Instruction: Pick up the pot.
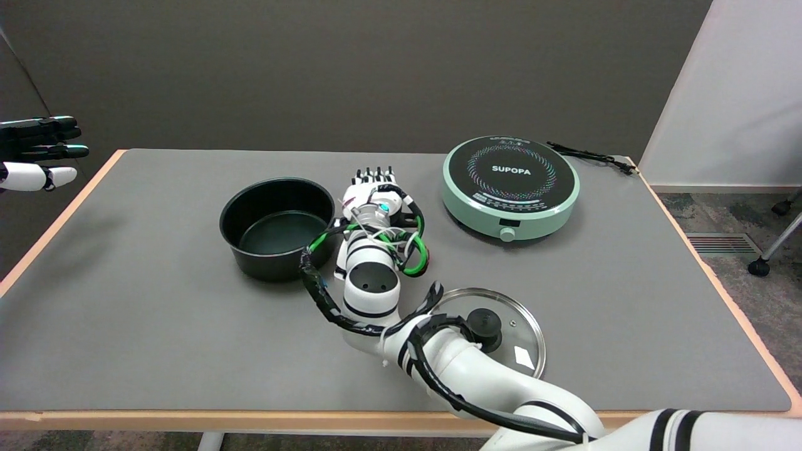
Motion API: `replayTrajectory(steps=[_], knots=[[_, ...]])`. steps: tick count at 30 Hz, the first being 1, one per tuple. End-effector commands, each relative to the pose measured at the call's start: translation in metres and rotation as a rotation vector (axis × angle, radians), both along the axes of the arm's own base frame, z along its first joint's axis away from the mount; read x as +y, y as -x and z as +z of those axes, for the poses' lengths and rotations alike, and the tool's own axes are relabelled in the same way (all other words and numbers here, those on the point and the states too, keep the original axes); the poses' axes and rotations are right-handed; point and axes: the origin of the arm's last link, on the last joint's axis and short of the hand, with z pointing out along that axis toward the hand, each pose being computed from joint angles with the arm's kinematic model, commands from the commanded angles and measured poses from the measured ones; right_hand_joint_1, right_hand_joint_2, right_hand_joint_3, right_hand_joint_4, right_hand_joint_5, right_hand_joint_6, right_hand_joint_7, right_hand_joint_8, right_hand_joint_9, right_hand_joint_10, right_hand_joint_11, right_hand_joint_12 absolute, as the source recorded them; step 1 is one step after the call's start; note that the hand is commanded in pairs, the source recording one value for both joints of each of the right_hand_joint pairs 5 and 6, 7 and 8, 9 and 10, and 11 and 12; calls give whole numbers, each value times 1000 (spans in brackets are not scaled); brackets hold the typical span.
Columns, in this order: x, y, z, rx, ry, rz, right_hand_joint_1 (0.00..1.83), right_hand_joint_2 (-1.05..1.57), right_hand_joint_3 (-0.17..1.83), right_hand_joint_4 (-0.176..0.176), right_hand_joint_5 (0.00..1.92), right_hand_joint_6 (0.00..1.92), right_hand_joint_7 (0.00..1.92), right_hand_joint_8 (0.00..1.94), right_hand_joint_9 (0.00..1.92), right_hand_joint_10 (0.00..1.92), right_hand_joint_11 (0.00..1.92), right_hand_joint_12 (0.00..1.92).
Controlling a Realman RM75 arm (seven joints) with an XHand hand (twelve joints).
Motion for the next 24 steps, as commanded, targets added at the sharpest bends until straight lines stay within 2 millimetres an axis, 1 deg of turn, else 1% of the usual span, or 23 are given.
replayTrajectory(steps=[1,2,5,10,11,12,13,24], knots=[[1,-4,7,20,-1,-10,1200,-552,875,-50,20,20,20,20,20,20,20,20],[1,-3,7,20,1,-11,1190,-553,883,-41,19,19,19,19,19,19,19,19],[1,-2,9,14,8,-15,1178,-549,874,-30,17,17,17,17,17,17,17,17],[2,0,11,12,14,-32,1146,-471,706,29,20,20,20,20,20,20,20,20],[2,0,11,7,15,-33,1140,-449,681,94,22,22,22,22,22,22,22,22],[2,1,12,1,16,-34,1133,-420,652,176,24,24,24,24,24,24,24,24],[3,2,12,2,16,-38,1123,-370,603,176,29,29,29,29,29,29,29,29],[3,5,18,-9,19,-60,1135,-232,492,176,43,43,43,43,43,43,43,43]])
